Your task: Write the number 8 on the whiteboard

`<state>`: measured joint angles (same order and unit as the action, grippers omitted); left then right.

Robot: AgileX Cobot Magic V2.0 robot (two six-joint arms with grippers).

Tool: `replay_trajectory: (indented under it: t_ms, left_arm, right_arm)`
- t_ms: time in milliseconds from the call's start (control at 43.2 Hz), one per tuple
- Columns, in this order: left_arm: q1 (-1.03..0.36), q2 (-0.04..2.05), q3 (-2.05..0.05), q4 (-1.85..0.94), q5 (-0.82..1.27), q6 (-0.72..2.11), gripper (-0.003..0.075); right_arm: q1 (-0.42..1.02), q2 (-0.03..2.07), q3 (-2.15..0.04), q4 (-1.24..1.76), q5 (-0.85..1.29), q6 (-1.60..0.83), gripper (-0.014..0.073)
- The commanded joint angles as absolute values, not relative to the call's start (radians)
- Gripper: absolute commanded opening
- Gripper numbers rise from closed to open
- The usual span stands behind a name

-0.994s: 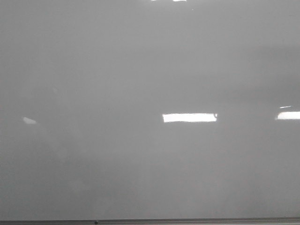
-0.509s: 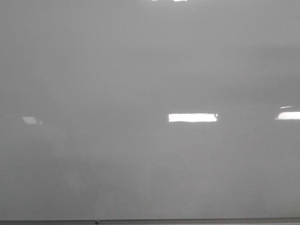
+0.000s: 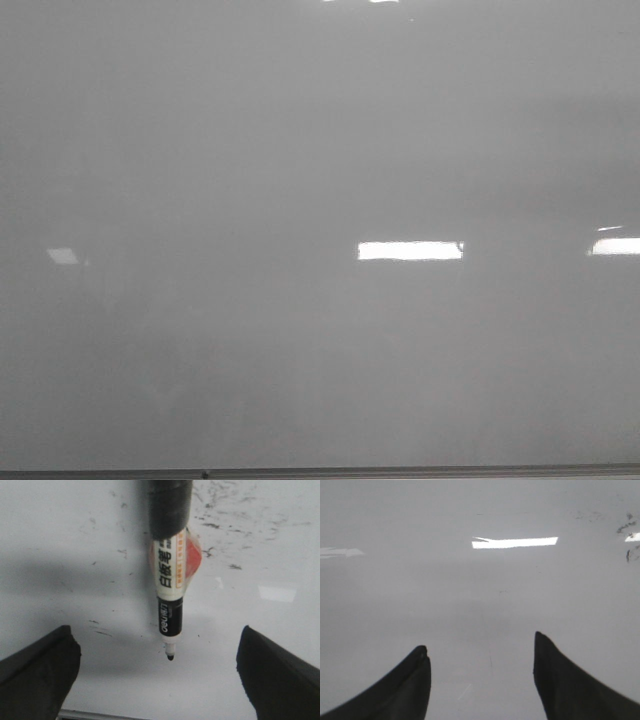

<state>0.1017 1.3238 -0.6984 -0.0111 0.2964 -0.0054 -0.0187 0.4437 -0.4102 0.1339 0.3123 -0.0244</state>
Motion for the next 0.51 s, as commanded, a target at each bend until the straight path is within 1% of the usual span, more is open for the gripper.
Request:
replay_trajectory:
  t_ms: [0,69,139,370,486]
  left_arm:
    - [0.103,1.347,-0.73,-0.012,0.182,-0.015,0.0616]
    - [0.101,1.37,-0.73,-0.012,0.143,-0.015,0.0601]
    - [0.101,1.39,-0.73,-0.012,0.105,-0.015,0.0557]
    - [0.101,1.435,-0.73,-0.012,0.07,-0.015,0.0365]
    - [0.101,1.435,-0.73,-0.012,0.072,-0.015,0.024]
  right_arm:
    - [-0.014,0.456,-0.444,0.134,0.232,-0.027,0.0477]
    - [-0.014,0.456,-0.444,0.134,0.236,-0.027,0.0477]
    - [-0.014,0.456,-0.444,0.134,0.236,-0.027,0.0477]
    - [-0.014,0.456,-0.444,0.134,0.236,-0.027,0.0477]
    - [-0.014,0.456,-0.444,0.134,0.239,-0.027,0.0477]
